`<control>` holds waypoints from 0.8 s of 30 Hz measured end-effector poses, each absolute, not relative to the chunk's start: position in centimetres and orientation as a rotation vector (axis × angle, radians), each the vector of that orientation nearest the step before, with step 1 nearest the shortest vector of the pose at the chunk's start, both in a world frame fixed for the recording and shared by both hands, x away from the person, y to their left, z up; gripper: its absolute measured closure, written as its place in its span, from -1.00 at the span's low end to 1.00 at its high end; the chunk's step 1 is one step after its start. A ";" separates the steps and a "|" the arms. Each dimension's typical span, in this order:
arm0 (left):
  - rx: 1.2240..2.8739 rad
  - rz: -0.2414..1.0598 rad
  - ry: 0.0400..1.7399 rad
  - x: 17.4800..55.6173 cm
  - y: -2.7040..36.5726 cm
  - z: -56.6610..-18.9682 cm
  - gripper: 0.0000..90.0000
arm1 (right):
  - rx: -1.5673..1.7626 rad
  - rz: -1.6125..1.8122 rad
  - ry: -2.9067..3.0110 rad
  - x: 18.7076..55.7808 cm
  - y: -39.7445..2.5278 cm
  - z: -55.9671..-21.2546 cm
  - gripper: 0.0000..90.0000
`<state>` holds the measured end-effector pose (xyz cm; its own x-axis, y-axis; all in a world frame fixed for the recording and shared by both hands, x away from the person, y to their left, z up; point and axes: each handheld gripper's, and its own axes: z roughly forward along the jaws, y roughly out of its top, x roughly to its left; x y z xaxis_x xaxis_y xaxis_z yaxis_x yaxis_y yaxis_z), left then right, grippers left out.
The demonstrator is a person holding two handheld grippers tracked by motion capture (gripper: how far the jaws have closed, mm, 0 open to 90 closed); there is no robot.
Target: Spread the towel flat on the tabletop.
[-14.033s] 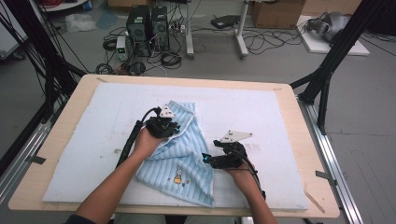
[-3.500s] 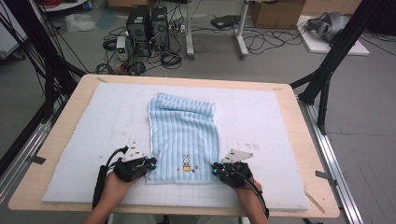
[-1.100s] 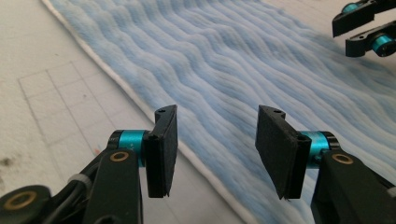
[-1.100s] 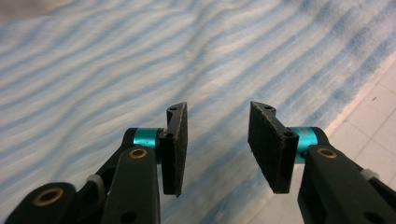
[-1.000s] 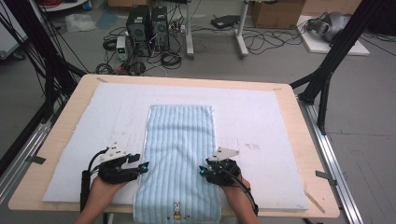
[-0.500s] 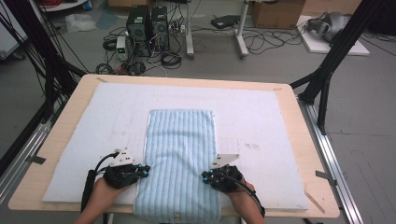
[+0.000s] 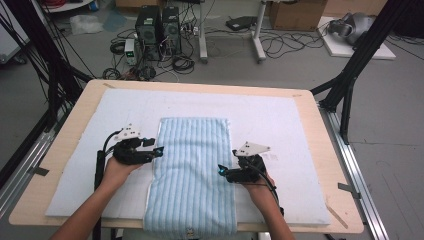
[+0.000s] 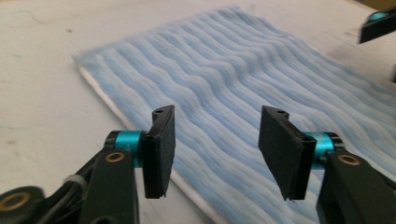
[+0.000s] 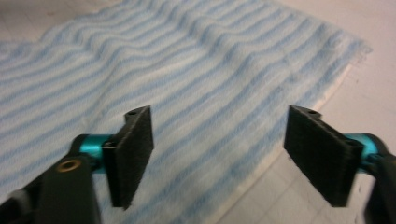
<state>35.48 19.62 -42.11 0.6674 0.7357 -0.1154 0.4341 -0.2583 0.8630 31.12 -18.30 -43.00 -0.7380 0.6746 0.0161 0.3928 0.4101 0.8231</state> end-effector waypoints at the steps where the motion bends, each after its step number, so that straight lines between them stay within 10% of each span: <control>1: 1.898 0.395 0.919 36.1 19.6 -42.1 -0.03 | 0.922 1.256 2.356 31.3 -18.3 -43.0 -0.56; 21: 1.879 0.448 1.190 44.7 18.0 -44.9 -0.16 | 0.958 1.250 2.340 32.2 -18.8 -43.2 -0.70; 24: 1.926 0.500 1.151 44.6 17.3 -45.1 0.17 | 0.964 1.254 2.341 32.3 -18.9 -43.3 -0.70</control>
